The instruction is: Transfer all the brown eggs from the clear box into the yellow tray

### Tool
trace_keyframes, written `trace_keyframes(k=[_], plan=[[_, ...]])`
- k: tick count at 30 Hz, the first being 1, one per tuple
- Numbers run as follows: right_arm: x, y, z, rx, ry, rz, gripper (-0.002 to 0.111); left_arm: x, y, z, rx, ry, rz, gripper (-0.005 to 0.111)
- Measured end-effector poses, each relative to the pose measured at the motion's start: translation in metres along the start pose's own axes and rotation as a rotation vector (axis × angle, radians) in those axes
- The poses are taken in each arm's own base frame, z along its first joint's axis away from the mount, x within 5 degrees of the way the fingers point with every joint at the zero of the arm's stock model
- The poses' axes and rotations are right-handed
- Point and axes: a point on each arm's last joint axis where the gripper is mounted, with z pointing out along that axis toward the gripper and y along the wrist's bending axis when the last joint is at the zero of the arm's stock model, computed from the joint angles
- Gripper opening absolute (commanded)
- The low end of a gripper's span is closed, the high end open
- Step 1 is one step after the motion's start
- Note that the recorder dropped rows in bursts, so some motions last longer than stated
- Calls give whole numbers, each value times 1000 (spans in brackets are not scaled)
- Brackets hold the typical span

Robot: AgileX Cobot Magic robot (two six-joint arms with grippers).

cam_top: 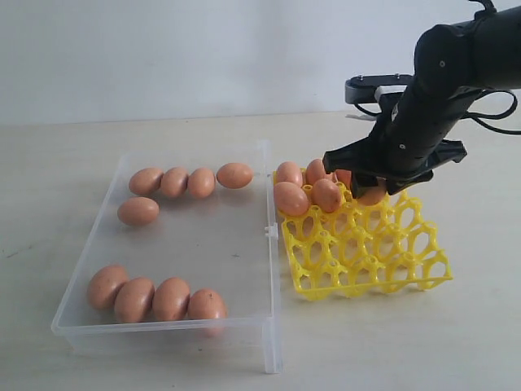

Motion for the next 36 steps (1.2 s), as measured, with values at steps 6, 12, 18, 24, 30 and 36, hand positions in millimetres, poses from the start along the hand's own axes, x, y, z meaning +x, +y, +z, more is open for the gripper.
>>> trace_keyframes(k=[6, 12, 18, 24, 30, 36], plan=[[-7, 0, 5, 12, -49, -29, 0, 0, 0, 0, 0, 0, 0, 0], [-15, 1, 24, 22, -32, -38, 0, 0, 0, 0, 0, 0, 0, 0], [-20, 1, 34, 36, -27, -63, 4, 0, 0, 0, 0, 0, 0, 0], [-18, 0, 38, 44, 2, -88, 45, 0, 0, 0, 0, 0, 0, 0], [-18, 0, 33, 47, 5, -94, 62, 0, 0, 0, 0, 0, 0, 0], [-38, 61, -38, -70, -121, -228, 14, 0, 0, 0, 0, 0, 0, 0]])
